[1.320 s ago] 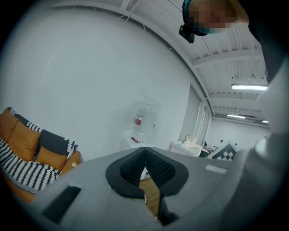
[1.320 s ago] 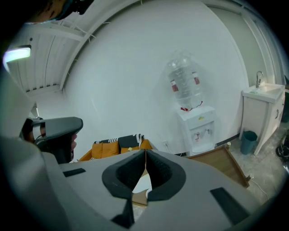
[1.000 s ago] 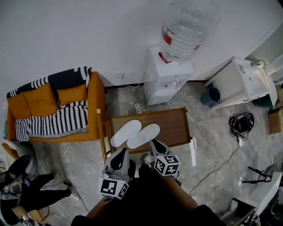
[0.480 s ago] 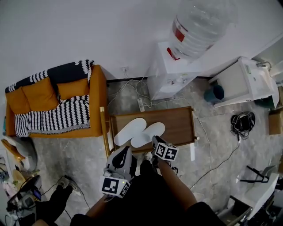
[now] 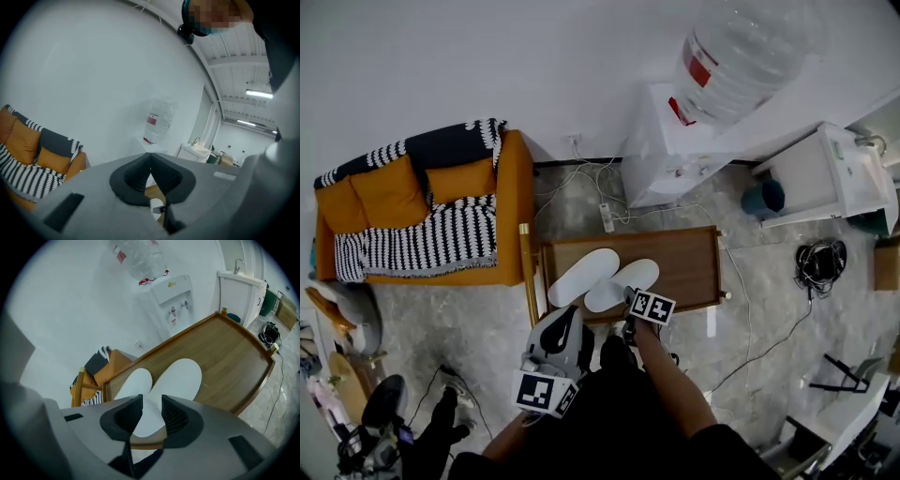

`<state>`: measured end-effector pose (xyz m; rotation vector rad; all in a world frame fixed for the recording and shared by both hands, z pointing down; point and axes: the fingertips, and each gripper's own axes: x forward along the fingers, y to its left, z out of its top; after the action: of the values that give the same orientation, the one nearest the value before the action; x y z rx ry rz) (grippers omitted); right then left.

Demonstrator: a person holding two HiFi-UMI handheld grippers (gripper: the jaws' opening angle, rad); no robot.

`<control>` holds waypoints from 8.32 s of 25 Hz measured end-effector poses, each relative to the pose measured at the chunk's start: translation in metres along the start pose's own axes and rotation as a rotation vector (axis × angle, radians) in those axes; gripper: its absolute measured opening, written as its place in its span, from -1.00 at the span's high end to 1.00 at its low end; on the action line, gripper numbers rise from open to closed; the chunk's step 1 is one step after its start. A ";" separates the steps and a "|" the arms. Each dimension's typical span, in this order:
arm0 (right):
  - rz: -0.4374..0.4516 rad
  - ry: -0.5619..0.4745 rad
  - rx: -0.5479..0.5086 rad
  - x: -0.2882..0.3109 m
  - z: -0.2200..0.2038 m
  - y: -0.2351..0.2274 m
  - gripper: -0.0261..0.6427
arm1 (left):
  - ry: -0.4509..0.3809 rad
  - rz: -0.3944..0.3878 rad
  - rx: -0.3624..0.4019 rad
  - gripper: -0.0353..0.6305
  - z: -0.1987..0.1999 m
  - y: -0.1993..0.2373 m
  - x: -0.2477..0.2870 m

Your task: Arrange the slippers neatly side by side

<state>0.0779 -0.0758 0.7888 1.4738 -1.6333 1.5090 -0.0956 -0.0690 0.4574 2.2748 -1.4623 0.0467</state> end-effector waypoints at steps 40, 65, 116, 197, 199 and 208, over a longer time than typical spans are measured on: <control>-0.070 0.004 -0.345 -0.018 0.015 -0.025 0.83 | -0.002 0.026 -0.017 0.86 -0.008 -0.006 -0.011; -0.071 0.133 -0.974 -0.057 0.057 -0.099 0.84 | 0.026 0.014 0.018 0.86 -0.021 -0.076 -0.002; 0.101 -0.396 -0.593 -0.145 0.089 0.004 0.84 | -0.051 0.048 -0.016 0.86 -0.011 -0.056 -0.025; 0.028 0.068 -0.128 0.063 -0.035 0.072 0.83 | 0.043 0.040 -0.093 0.86 -0.021 0.076 -0.028; 0.034 0.062 -0.159 0.055 -0.032 0.070 0.83 | 0.040 0.033 -0.086 0.86 -0.021 0.070 -0.027; 0.062 0.071 -0.366 0.014 -0.019 0.052 0.83 | 0.032 0.018 -0.069 0.86 -0.023 0.039 -0.026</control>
<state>0.0205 -0.0735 0.7857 1.1678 -1.8101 1.1960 -0.1367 -0.0520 0.4852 2.1962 -1.4454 0.0376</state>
